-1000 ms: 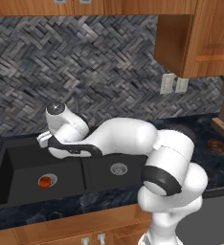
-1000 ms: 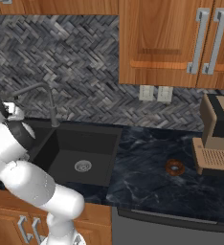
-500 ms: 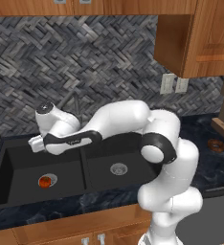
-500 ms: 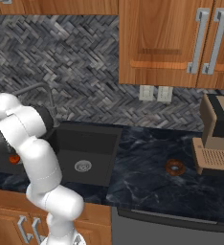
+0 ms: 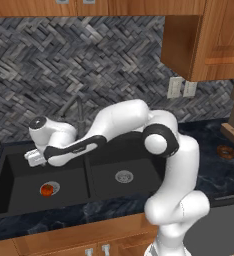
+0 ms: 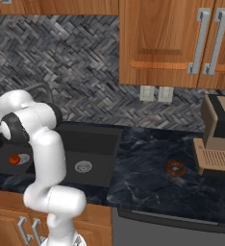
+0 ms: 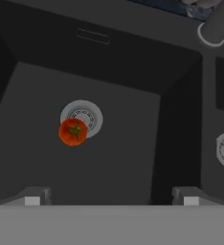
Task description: Turn on the sink faucet. Then move the tomato from the counter to the sink. Turn off the sink. Move the vegetable from the sink to the pot next to the stove. Finally move the pot to the front left burner.
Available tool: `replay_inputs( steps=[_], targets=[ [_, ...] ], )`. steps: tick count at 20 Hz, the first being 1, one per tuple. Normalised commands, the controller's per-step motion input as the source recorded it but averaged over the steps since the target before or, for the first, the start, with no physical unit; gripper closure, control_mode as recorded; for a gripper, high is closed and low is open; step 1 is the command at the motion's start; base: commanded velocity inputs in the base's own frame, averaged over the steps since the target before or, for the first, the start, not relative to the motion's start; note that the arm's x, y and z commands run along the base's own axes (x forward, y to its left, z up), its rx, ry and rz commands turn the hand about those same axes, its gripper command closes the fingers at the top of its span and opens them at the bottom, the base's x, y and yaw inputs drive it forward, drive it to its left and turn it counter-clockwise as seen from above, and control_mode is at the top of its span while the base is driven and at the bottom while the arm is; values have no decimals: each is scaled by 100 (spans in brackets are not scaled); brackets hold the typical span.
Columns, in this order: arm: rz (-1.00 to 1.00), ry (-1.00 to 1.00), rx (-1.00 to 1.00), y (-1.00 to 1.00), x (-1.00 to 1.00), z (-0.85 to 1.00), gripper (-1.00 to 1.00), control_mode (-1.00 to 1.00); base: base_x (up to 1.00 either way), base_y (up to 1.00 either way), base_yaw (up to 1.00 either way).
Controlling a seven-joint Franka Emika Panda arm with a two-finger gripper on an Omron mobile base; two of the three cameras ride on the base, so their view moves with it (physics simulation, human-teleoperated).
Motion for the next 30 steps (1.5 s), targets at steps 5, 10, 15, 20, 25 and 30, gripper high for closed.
replay_inputs(
  steps=[5,10,15,20,25,30],
  targets=[
    [-2,6,2,3,0,-21,-100,-100,0,0,0],
    [0,8,0,3,0,-23,-100,-100,0,0,0],
    [0,8,0,4,0,-44,-100,-100,0,0,0],
    [0,3,0,11,6,-51,-100,-100,0,0,0],
    [0,3,0,20,27,-43,-100,-100,0,0,0],
    [0,7,-1,21,28,-34,-100,-100,0,0,0]
  ],
)
